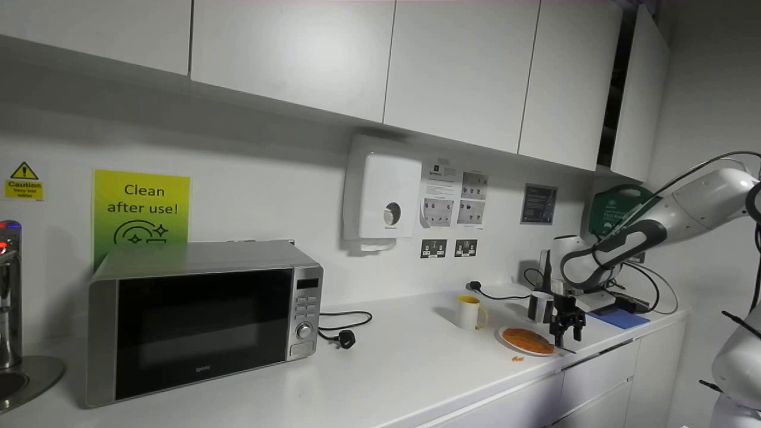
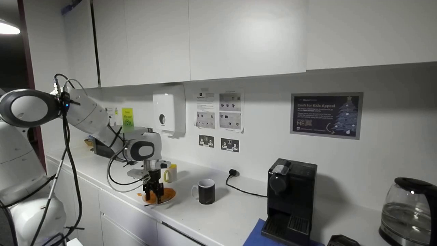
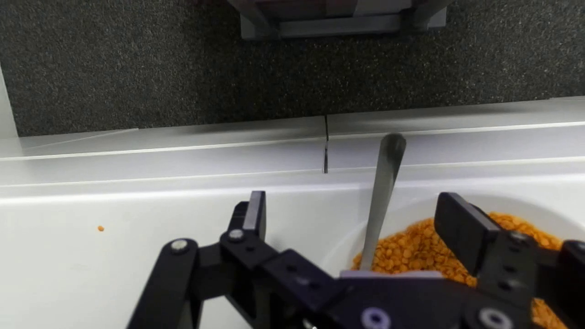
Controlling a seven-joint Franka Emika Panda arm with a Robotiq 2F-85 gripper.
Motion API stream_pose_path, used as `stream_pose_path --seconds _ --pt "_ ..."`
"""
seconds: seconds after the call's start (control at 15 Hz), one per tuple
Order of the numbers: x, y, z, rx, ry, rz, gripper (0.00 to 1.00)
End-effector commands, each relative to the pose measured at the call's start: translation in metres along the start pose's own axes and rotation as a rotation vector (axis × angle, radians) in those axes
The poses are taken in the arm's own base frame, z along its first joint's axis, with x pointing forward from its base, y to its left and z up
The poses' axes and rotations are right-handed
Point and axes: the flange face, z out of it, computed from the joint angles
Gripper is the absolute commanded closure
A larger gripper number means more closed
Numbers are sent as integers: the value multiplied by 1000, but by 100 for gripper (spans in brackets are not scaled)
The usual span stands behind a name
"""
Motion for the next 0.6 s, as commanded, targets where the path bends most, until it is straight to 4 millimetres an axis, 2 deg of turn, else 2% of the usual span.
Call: stream_pose_path --seconds 0.0,0.53 --pt "-9 6 1 11 -7 -20 0" --pt "-19 12 3 33 -37 -48 0"
